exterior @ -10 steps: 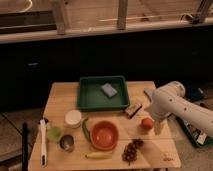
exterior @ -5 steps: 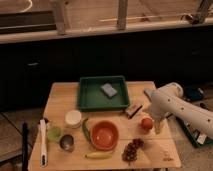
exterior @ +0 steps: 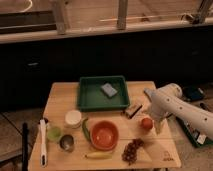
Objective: Place apple in paper cup
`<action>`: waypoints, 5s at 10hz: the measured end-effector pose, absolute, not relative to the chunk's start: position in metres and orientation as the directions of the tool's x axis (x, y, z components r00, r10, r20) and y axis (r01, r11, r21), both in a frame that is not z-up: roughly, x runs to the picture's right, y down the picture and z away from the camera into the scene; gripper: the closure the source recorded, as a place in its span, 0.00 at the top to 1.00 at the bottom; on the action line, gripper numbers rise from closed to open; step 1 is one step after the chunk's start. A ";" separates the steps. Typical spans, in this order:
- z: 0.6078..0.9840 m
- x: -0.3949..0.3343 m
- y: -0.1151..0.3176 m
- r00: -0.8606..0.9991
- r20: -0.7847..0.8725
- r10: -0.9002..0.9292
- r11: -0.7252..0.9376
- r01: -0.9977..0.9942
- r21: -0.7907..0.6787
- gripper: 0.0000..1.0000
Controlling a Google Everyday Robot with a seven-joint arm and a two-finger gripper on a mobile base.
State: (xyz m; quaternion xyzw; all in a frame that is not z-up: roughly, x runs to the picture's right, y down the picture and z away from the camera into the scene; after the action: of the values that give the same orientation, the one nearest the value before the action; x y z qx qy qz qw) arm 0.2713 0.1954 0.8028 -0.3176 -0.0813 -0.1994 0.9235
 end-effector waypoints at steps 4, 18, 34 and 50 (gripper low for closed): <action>0.810 0.275 0.199 0.884 0.316 -0.343 0.698 0.466 -0.544 0.80; 0.823 0.282 0.203 0.824 0.408 -0.393 0.652 0.563 -0.508 0.75; 0.829 0.268 0.203 0.796 0.446 -0.410 0.610 0.603 -0.514 0.49; 0.772 0.186 0.138 0.772 0.385 -0.505 0.589 0.634 -0.500 0.06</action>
State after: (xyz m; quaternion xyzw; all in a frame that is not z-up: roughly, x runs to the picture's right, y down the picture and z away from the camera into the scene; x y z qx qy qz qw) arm 0.1863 0.1383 0.7723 -0.3191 -0.1013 -0.3217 0.8857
